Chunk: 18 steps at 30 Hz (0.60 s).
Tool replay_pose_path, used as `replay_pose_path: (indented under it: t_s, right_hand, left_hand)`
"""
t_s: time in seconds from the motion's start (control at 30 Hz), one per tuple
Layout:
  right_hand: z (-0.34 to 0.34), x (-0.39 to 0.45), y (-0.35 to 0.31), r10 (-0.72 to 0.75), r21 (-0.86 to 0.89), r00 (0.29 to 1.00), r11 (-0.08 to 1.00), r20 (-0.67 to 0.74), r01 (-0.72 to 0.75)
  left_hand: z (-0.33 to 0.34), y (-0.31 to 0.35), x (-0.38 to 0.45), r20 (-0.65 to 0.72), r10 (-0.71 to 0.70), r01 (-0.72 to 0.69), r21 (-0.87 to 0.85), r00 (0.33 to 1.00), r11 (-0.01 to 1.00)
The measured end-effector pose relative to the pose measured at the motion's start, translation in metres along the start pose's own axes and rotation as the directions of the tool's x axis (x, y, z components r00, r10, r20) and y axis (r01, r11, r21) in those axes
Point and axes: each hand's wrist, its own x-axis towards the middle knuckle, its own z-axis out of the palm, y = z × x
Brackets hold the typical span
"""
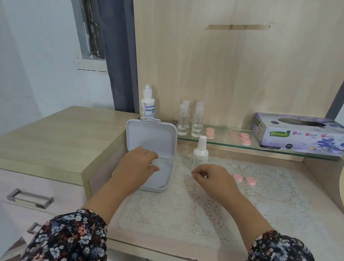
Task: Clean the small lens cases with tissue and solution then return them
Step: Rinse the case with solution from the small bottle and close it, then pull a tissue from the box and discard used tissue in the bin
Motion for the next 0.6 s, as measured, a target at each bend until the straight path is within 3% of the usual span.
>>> replay_pose_path:
  t_s: [0.1,0.2,0.37,0.6]
  right_hand:
    - [-0.009,-0.003,0.013,0.020,0.009,0.998,1.000,-0.053,-0.019]
    - [-0.019,-0.007,0.031,0.042,-0.001,0.989,0.999,-0.140,-0.043]
    - [-0.032,-0.016,0.067,0.140,0.107,0.957,0.987,-0.253,-0.116]
    - [-0.027,-0.031,0.094,0.172,0.180,0.902,0.978,-0.396,-0.107]
  left_hand:
    - [0.001,0.013,0.003,-0.049,-0.204,0.195,-0.147,0.978,0.970]
    - [0.003,0.037,0.008,-0.062,-0.301,0.264,-0.333,0.952,0.905]
    - [0.021,0.087,0.014,0.059,-0.314,0.290,-0.571,0.948,0.768]
    - [0.060,0.140,0.018,0.248,-0.329,0.410,-0.619,0.911,0.670]
